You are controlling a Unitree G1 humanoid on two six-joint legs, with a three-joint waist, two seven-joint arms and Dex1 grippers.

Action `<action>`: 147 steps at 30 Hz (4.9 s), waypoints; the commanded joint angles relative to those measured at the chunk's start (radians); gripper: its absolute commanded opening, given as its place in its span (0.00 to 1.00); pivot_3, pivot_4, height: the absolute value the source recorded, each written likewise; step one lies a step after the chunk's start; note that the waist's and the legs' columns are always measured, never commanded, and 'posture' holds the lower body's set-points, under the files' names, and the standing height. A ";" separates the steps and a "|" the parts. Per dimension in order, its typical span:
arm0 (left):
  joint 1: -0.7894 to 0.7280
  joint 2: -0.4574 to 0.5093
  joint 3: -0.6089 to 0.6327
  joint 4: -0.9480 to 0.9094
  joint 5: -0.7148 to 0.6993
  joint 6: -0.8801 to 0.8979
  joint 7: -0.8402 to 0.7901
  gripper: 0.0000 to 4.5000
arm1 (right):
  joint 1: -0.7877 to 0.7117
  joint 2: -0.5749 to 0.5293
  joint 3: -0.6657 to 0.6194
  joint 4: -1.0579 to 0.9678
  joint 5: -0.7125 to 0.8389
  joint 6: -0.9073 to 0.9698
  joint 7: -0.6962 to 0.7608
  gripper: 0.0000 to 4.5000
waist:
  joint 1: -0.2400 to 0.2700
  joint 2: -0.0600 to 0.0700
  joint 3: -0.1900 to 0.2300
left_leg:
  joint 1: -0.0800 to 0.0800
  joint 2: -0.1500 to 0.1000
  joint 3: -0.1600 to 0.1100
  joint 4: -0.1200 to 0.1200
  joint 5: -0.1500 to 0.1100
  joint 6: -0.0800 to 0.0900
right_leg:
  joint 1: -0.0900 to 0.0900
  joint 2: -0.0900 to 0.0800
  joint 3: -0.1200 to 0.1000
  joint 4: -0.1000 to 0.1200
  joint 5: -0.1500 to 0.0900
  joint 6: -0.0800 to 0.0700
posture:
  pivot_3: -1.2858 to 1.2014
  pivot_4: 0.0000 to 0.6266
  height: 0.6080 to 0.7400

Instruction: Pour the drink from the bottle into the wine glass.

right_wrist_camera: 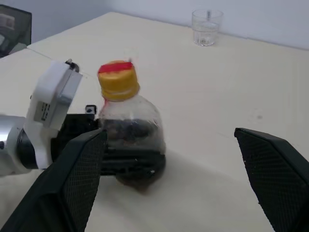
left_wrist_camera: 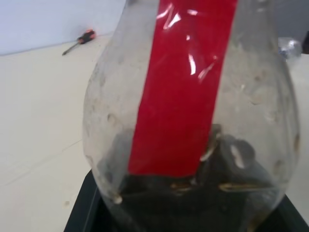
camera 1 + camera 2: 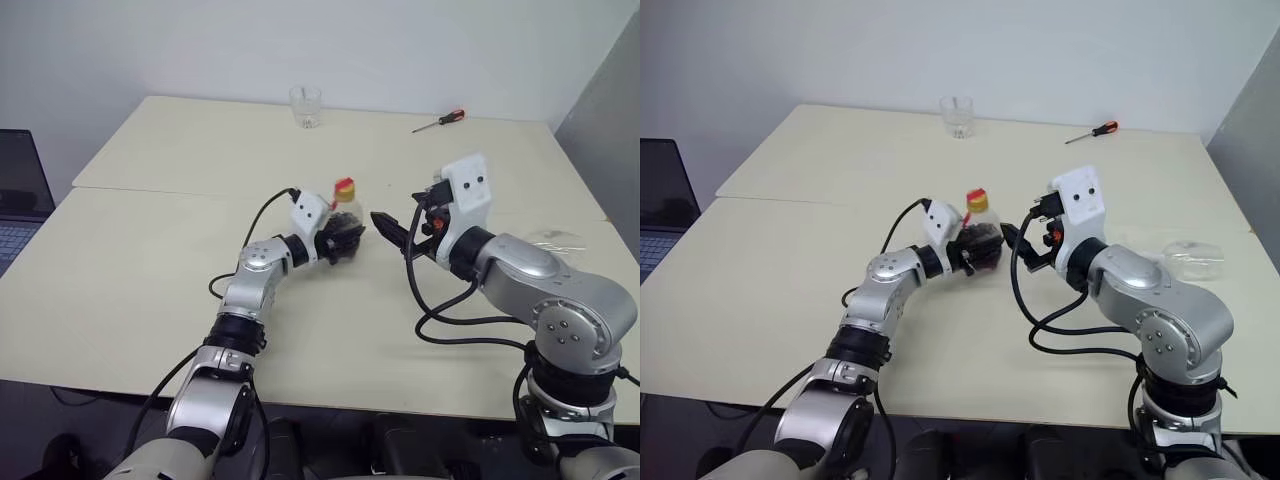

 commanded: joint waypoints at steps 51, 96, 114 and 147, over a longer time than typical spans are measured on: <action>-0.106 -0.011 -0.117 0.078 -0.050 -0.081 -0.242 0.35 | -0.014 0.256 -0.095 -0.303 -0.169 0.322 -0.096 1.00 | -0.003 0.001 -0.001 | 0.000 0.000 -0.004 -0.002 0.000 0.001 | -0.001 0.002 -0.001 -0.002 -0.001 0.001 | 0.52 0.24 1.00; -0.137 -0.044 -0.127 0.164 -0.025 -0.129 -0.308 0.27 | 0.016 0.376 -0.044 -0.313 -0.376 0.317 -0.033 0.27 | -0.005 0.002 0.000 | -0.002 0.000 -0.004 -0.007 0.000 0.001 | -0.002 0.002 -0.001 -0.008 -0.002 0.000 | 0.52 0.24 1.00; -0.091 -0.059 -0.155 0.051 -0.047 -0.068 -0.315 0.22 | -0.033 -0.314 0.030 0.580 -0.193 -0.663 1.163 0.27 | -0.003 0.005 0.003 | -0.001 -0.002 -0.004 -0.014 0.000 0.002 | 0.001 0.004 -0.001 -0.017 -0.002 0.000 | 0.52 0.24 1.00; -0.141 -0.080 -0.155 0.148 -0.044 -0.086 -0.309 0.20 | 0.065 -0.073 -0.268 -0.273 0.220 0.054 -0.006 1.00 | -0.004 0.013 0.007 | 0.001 -0.001 -0.004 -0.013 0.000 0.001 | 0.000 0.005 0.001 -0.010 -0.002 0.000 | 0.52 0.24 1.00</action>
